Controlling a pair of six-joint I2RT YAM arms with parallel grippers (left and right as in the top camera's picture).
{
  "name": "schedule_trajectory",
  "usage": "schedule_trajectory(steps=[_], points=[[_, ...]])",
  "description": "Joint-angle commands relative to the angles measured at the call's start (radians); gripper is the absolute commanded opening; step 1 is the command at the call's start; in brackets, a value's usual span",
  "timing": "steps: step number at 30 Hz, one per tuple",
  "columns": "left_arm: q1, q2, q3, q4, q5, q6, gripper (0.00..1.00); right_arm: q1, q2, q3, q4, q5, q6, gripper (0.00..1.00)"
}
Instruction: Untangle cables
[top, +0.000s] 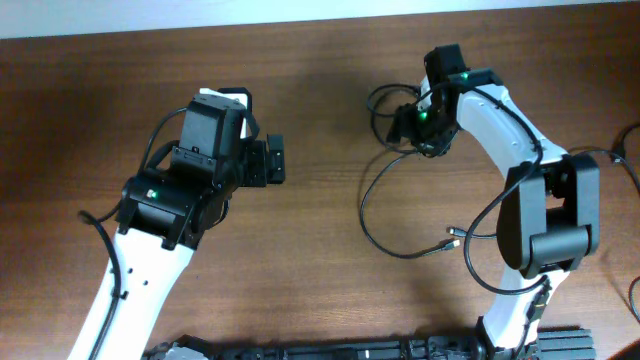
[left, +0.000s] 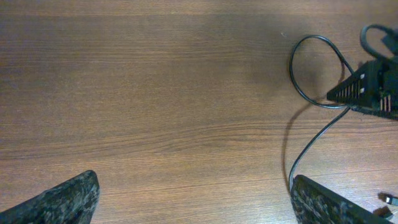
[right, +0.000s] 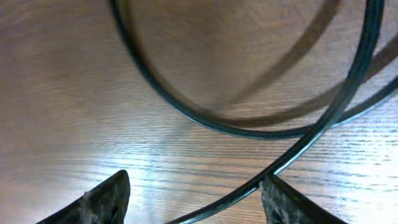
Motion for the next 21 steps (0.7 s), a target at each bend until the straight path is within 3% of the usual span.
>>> schedule_trajectory(steps=[1,7,21], points=[[0.005,-0.016,0.011,-0.001,-0.011,-0.01,0.99,0.004,-0.01,-0.017,0.013,0.025,0.034,0.68],[0.005,-0.016,0.011,-0.002,-0.011,-0.01,0.99,0.004,-0.01,-0.017,0.013,0.077,0.034,0.84],[0.005,-0.016,0.011,-0.001,-0.011,-0.01,0.99,0.035,-0.01,-0.021,-0.075,0.125,0.098,0.87]])
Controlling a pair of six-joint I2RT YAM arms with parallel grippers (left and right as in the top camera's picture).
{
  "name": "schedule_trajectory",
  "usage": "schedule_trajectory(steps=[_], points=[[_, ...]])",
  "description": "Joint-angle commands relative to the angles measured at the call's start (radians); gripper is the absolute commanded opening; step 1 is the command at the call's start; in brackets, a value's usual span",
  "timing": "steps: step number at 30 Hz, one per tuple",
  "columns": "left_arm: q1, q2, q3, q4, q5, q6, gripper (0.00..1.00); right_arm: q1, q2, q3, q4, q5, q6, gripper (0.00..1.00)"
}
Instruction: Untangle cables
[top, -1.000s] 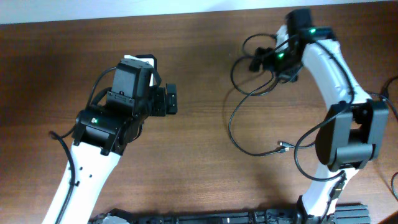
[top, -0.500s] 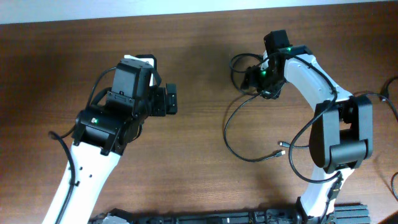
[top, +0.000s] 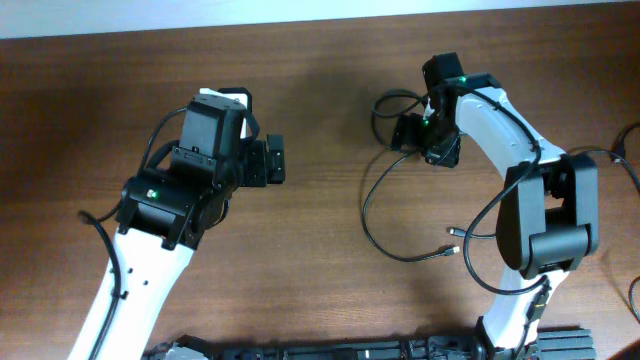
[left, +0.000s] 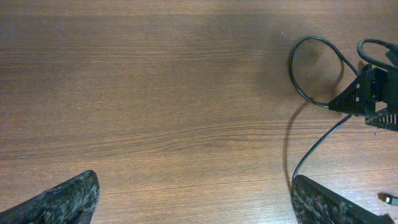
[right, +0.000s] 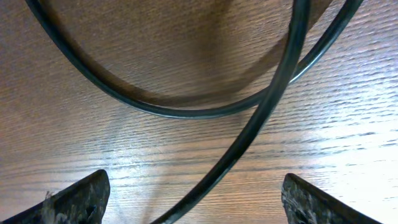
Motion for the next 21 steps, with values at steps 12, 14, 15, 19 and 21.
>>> schedule_trajectory(steps=[12,14,15,19,21], points=[[0.005,-0.016,0.011,-0.001,-0.011,-0.01,0.99,0.11,-0.01,-0.104,0.139,0.124,0.167,0.47],[0.005,-0.016,0.011,-0.002,-0.011,-0.01,0.99,0.11,-0.01,-0.104,0.145,0.124,0.167,0.29],[0.005,-0.016,0.011,-0.002,-0.011,-0.01,0.99,0.11,-0.01,-0.104,0.148,0.124,0.167,0.14],[0.005,-0.016,0.011,-0.001,-0.011,-0.01,0.99,0.107,-0.01,-0.098,0.166,0.124,0.166,0.04],[0.005,-0.016,0.011,-0.001,-0.011,-0.01,0.99,0.096,-0.014,-0.064,0.139,0.12,0.162,0.04]])
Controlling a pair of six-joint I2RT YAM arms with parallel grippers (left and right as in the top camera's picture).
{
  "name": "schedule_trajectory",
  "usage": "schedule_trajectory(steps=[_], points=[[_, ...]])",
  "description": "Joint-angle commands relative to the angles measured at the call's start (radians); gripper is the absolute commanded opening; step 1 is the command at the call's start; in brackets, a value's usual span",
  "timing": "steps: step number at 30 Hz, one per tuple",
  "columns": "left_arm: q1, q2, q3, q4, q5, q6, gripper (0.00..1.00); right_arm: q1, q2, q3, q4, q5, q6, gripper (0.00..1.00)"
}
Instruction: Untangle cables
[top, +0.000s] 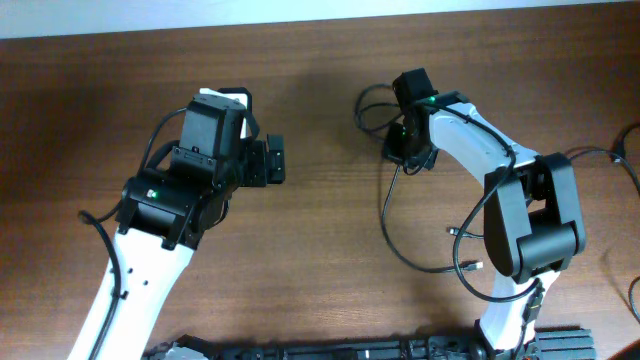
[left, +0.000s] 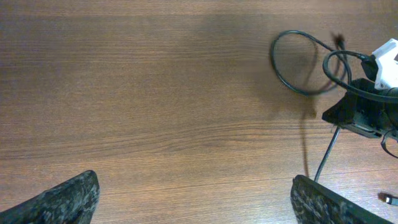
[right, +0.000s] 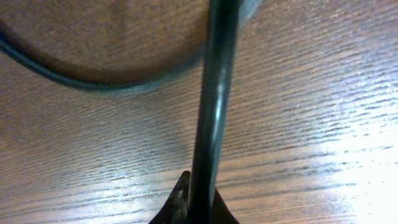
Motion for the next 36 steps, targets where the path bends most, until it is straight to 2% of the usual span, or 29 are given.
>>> schedule_trajectory(steps=[1,4,11,15,19,22,36], points=[[0.005,-0.016,0.011,-0.002,-0.011,-0.01,0.99,-0.021,-0.018,0.073,-0.063,0.016,-0.001,0.04],[0.005,-0.016,0.011,-0.001,-0.011,-0.01,0.99,-0.03,-0.032,0.192,-0.151,0.012,-0.039,0.04],[0.005,-0.016,0.011,-0.002,-0.011,-0.01,0.99,-0.036,-0.044,0.701,-0.399,0.009,-0.063,0.04],[0.005,-0.016,0.011,-0.001,-0.011,-0.01,0.99,-0.049,-0.044,1.019,-0.451,0.01,-0.062,0.04],[0.005,-0.016,0.011,-0.001,-0.011,-0.01,0.99,-0.101,-0.044,1.187,-0.452,0.034,-0.053,0.04],[0.005,-0.016,0.011,-0.001,-0.011,-0.01,0.99,-0.169,-0.044,1.245,-0.453,0.085,-0.051,0.04],[0.005,-0.016,0.011,-0.001,-0.011,-0.01,0.99,-0.584,-0.021,1.239,-0.467,0.099,-0.051,0.04]])
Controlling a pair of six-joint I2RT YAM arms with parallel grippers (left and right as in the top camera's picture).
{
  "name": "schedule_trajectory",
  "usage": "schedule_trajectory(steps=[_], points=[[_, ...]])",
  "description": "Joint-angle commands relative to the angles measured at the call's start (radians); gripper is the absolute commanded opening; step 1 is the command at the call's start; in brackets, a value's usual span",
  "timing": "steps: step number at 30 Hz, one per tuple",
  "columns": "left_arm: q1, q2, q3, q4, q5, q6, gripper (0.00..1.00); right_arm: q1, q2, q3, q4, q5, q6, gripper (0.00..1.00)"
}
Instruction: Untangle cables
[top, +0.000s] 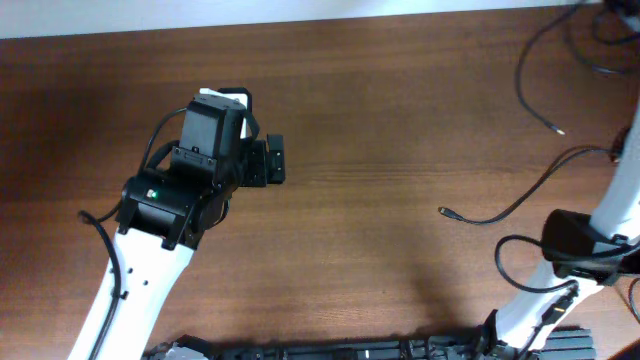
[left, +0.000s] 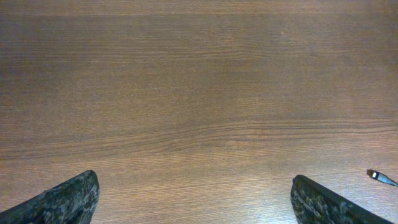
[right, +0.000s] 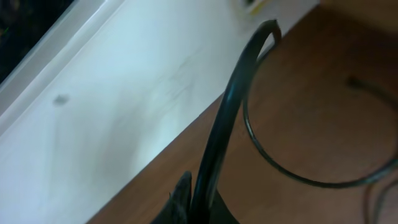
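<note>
A thin black cable (top: 522, 72) hangs in from the top right corner, its plug (top: 558, 131) over the table. A second black cable lies at right, with its plug (top: 443, 211) pointing left. My right gripper (right: 200, 202) is shut on a black cable (right: 231, 106), which rises from the jaws past the table's far edge; a loop (right: 292, 175) lies beyond. The right gripper is out of the overhead view. My left gripper (top: 272, 160) stands open over bare wood, its fingertips (left: 68, 199) far apart with nothing between them. One plug tip (left: 379, 177) shows at the right of its view.
The right arm's base (top: 575, 240) stands at the lower right with its own wiring looped around it. A white surface (right: 112, 106) borders the table's far edge. The left arm (top: 160, 210) covers the left middle of the wooden table (top: 380, 150).
My right gripper, shut on the cable at the table's back centre, is now beyond the far right corner with the cable. The loops have left the centre. The left arm has not moved.
My right gripper was first open low over the crossed loops at the back centre, and still open over a crossing a moment later. Then it was shut on one strand. Now it holds that strand off the far right, with cable ends spread on the right side.
</note>
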Motion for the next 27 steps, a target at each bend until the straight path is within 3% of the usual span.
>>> schedule_trajectory(steps=[1,11,21,27], points=[[0.005,-0.016,0.011,-0.001,-0.011,-0.01,0.99,-0.068,0.013,0.004,0.009,0.015,0.001,0.04],[0.005,-0.016,0.011,-0.001,-0.011,-0.01,0.99,-0.185,0.14,0.002,0.138,0.018,0.0,0.04],[0.005,-0.016,0.011,-0.001,-0.011,-0.01,0.99,-0.221,0.312,0.002,0.196,0.219,-0.001,0.04],[0.005,-0.016,0.011,-0.001,-0.011,-0.01,0.99,-0.248,0.385,-0.026,0.196,0.229,-0.004,0.04]])
